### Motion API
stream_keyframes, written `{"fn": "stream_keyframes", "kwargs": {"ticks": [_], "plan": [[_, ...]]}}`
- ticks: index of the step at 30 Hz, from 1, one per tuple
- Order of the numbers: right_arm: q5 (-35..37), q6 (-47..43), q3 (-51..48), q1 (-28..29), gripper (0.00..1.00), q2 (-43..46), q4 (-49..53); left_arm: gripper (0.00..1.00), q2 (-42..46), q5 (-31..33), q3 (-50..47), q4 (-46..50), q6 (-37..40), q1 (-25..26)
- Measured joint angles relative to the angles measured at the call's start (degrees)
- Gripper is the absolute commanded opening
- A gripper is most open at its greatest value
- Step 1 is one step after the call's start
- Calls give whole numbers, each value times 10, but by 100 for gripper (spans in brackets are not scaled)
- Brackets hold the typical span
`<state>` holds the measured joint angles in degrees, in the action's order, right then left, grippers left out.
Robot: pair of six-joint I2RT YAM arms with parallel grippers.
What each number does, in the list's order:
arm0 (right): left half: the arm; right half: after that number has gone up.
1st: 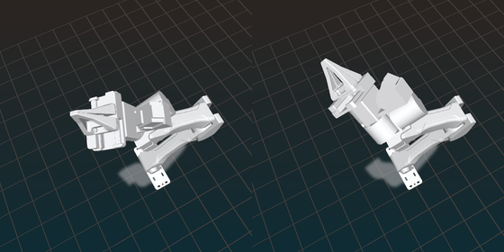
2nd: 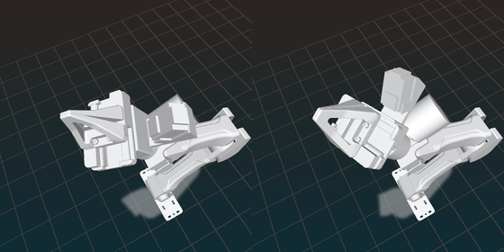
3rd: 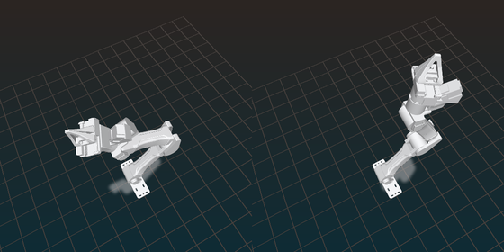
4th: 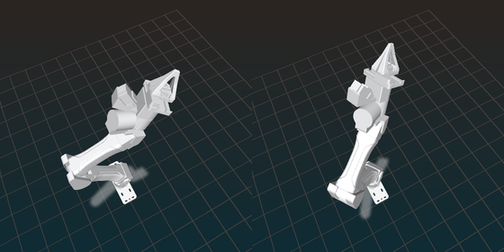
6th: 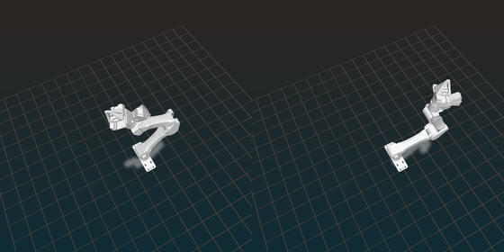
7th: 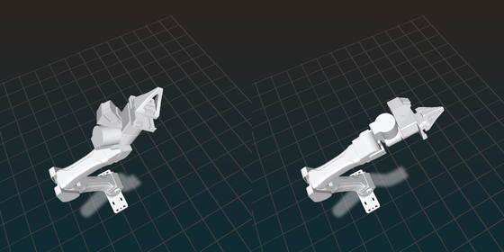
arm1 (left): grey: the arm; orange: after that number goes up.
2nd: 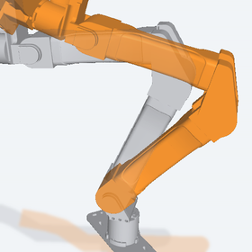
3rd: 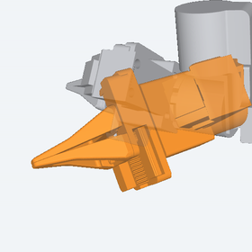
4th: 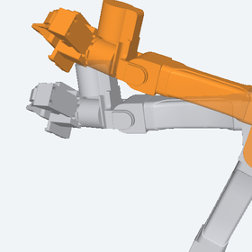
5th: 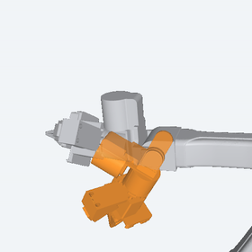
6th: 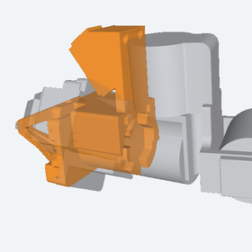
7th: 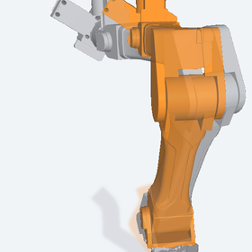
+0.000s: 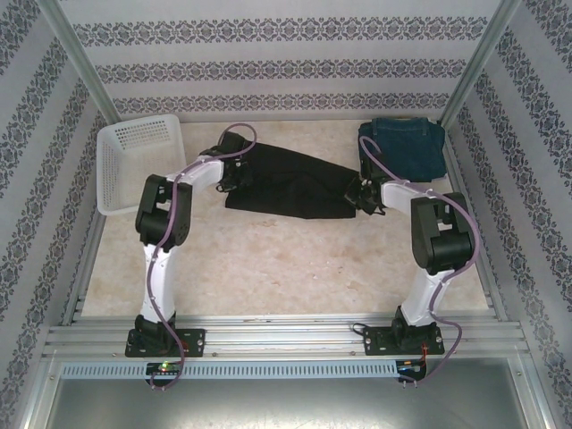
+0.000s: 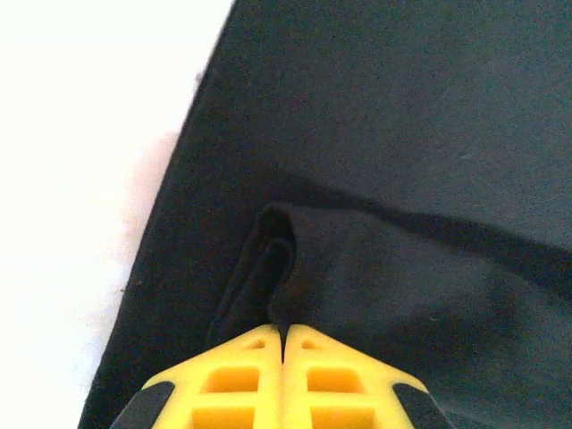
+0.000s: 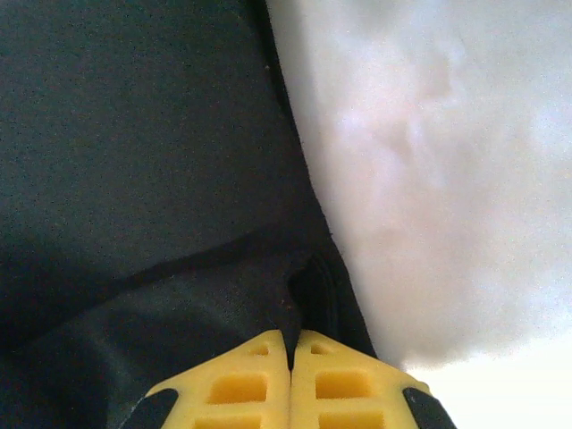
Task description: Fold and stack the skirts
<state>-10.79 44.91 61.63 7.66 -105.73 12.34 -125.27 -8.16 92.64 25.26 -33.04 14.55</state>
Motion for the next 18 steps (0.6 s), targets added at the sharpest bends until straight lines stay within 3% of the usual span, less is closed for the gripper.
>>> {"fn": "stream_keyframes", "kwargs": {"ticks": [11, 14, 18], "plan": [[-43, -4, -176, 12, 0, 183, 50, 0, 352, -12, -447, -46, -81, 1], [-54, 1, -200, 12, 0, 247, 76, 0, 453, -12, -488, -15, -109, 1], [-58, 11, -200, 12, 0, 301, 88, 0, 549, -1, -469, 7, -123, 1]]}}
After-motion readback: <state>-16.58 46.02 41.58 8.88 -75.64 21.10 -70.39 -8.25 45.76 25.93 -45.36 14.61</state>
